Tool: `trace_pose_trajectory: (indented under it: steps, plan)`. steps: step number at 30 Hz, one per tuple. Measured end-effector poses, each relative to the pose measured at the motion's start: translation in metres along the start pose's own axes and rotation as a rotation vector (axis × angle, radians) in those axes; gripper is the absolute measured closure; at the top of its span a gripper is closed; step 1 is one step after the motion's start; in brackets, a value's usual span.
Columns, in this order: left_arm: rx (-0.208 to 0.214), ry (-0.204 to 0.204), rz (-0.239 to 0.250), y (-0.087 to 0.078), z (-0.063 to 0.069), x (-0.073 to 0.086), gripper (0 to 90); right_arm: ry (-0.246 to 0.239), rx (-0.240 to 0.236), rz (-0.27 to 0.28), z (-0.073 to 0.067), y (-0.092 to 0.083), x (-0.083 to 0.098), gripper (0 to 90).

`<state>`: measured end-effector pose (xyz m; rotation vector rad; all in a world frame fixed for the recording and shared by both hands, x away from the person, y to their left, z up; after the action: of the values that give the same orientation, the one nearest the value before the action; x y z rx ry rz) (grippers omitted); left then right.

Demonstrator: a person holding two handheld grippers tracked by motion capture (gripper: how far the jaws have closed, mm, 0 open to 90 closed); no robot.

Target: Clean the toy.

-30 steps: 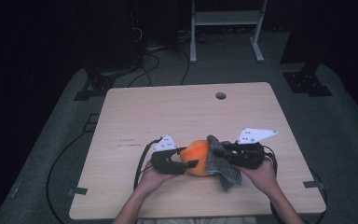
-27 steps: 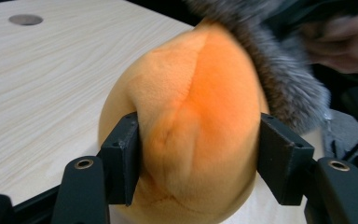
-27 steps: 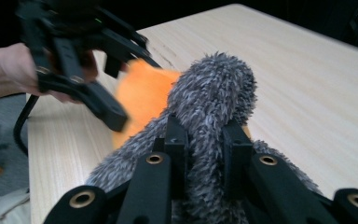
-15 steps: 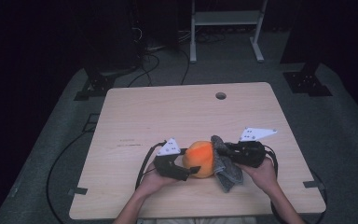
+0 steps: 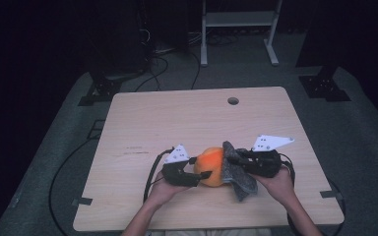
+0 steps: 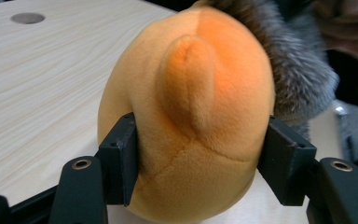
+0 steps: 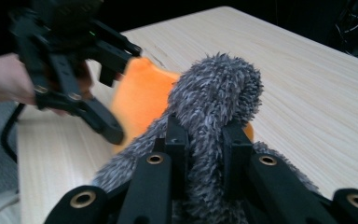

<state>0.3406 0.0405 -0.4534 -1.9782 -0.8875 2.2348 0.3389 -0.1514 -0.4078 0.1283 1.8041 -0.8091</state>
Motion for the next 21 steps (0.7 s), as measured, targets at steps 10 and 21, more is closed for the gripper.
trace_pose_trajectory:
  steps: [10, 21]
  plan:
    - [-0.040, -0.007, -0.005, 0.005, -0.002, 0.003, 30.1, 0.030, -0.014, -0.020, 0.002, 0.007, 0.012, 75.9]
    - [0.014, 0.034, -0.016, 0.004, 0.005, 0.004, 32.6, 0.026, 0.003, -0.050, 0.008, 0.004, 0.015, 76.1]
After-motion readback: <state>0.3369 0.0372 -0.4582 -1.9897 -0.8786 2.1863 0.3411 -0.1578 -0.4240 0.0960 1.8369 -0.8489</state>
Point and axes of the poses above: each handheld gripper's, and its own axes: y roughly forward along the jaws, x roughly out of its underside, z roughly to its right, the point moved 6 cm from there along y, roughly forward along the jaws, and after that the axes turned 8 degrees about y, right-handed, at the moved point
